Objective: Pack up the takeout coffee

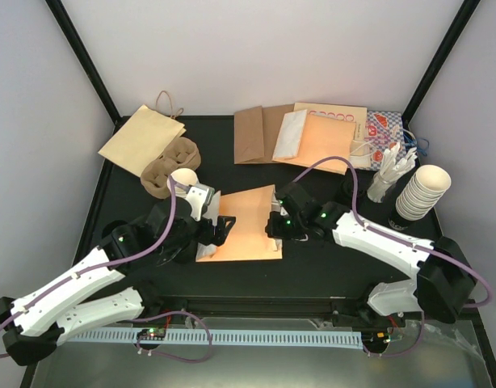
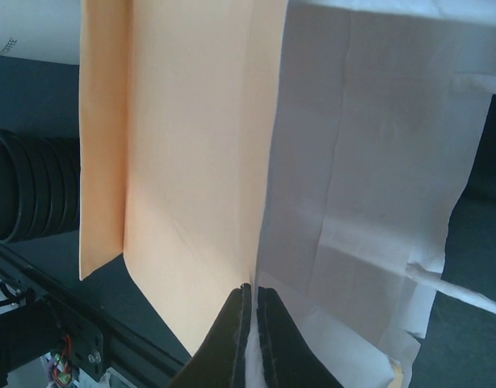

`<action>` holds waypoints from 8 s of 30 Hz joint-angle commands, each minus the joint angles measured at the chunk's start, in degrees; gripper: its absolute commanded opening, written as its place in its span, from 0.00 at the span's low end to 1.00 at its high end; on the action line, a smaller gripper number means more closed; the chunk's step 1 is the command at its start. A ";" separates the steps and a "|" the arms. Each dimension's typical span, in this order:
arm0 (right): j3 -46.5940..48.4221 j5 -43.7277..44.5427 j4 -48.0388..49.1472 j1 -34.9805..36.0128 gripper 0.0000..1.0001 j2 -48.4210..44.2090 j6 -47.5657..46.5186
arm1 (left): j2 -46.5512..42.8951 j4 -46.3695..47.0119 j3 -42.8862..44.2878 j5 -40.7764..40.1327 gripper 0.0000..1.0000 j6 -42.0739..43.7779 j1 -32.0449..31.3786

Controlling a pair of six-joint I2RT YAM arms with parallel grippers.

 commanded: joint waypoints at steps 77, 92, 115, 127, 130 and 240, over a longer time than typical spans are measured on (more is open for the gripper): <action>24.04 18.73 -28.06 1.93 0.01 -15.71 -30.24 | 39.37 32.93 -4.36 18.52 0.67 -10.53 9.23; 24.72 21.24 -30.05 1.93 0.01 -17.37 -28.77 | 36.12 35.22 -8.69 21.12 0.57 -10.81 12.83; 33.53 19.67 -33.34 1.79 0.02 -19.89 -27.13 | 35.59 38.07 -13.57 21.41 0.63 -9.99 13.58; 36.16 25.69 -36.40 1.84 0.02 -19.67 -27.69 | 32.51 37.44 -14.23 21.45 0.66 -8.08 13.34; 36.42 27.84 -37.32 1.82 0.02 -19.44 -27.79 | 30.53 37.03 -14.22 21.27 0.66 -7.46 13.34; 35.95 17.17 -29.32 -13.69 0.56 -0.72 -39.28 | 15.66 16.04 9.64 0.50 0.98 -29.33 -6.42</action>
